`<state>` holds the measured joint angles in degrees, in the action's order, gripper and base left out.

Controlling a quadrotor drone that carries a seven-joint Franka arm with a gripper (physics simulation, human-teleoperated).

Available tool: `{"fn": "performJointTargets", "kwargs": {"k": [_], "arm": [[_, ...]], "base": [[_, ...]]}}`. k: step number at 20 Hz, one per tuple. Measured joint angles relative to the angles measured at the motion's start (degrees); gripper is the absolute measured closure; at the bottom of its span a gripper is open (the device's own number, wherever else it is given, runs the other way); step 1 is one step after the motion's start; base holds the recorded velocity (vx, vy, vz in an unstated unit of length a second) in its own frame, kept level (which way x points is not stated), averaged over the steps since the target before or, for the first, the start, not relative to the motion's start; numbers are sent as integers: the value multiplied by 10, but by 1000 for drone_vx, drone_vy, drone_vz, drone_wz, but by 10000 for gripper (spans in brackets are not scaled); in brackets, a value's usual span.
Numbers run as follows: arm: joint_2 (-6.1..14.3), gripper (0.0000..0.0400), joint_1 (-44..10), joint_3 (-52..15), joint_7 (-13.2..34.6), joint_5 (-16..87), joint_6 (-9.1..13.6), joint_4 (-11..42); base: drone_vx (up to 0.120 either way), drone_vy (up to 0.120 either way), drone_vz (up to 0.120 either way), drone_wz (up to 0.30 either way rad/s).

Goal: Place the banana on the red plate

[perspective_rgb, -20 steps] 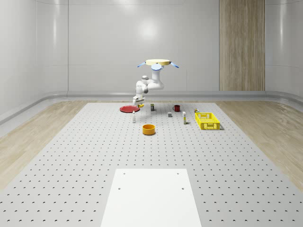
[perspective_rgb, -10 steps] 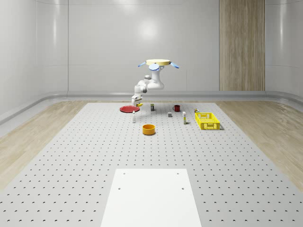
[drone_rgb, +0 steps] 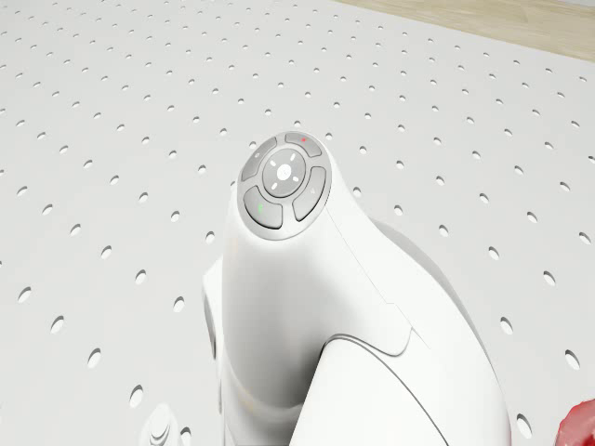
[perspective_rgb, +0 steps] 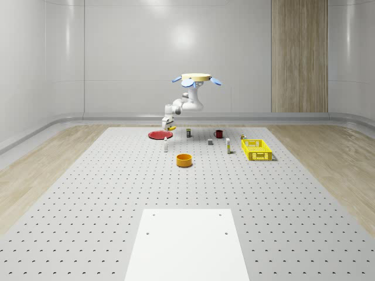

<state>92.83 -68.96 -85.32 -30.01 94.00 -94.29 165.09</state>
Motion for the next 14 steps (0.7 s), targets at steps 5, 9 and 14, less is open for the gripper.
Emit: {"fn": "performJointTargets", "kwargs": {"k": [5,9,14], "arm": [[1,200,0,0,-86,-1,-1,0],[1,200,0,0,-155,-2,-1,0],[2,200,-1,0,-241,-4,-2,-1]], "base": [[0,0,0,-300],[0,0,0,-300],[0,0,0,-300]]}}
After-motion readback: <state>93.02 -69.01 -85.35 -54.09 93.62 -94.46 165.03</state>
